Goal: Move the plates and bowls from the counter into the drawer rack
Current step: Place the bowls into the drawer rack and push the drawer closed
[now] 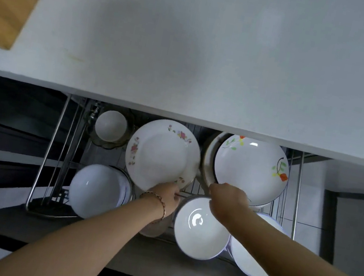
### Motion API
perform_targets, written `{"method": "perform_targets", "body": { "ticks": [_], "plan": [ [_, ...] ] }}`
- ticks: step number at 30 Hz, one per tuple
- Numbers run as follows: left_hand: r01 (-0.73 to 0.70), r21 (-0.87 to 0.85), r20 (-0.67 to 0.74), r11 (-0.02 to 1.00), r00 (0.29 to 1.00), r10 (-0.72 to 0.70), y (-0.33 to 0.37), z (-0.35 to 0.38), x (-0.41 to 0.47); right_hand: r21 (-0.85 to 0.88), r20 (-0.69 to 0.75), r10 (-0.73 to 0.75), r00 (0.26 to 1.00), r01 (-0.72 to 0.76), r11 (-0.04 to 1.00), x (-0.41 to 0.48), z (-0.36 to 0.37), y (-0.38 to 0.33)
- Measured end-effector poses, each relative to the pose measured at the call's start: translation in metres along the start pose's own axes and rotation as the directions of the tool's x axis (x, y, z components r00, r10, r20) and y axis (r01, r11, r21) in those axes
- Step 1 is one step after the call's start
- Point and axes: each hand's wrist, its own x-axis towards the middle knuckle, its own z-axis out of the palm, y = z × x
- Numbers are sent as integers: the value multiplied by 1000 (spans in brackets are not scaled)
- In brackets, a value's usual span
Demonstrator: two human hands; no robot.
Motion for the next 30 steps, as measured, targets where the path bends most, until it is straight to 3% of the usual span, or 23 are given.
{"method": "perform_targets", "body": {
  "ticks": [5,10,15,21,24,30],
  "plan": [
    [-124,-372,-308,920,951,4,-4,-98,-29,352,-106,-75,992,108,930,-4,-97,-28],
    [-249,-563,-508,788,856,-92,-12,-222,-54,723,-173,-50,984,162,672,11,-214,-65],
    [-282,-610,-589,741,787,-185,-34,-338,-26,845,-221,43,974,170,507,63,-318,-105],
    [-299,-630,-616,717,755,-227,-64,-441,49,972,-147,207,967,102,211,163,-405,-158],
    [-300,-602,-634,740,743,-214,-77,-467,81,992,-124,234,964,113,62,211,-441,-187],
    [-330,-715,-573,616,782,-245,-102,-484,124,980,-141,165,976,161,-116,273,-487,-239]
  ]
}}
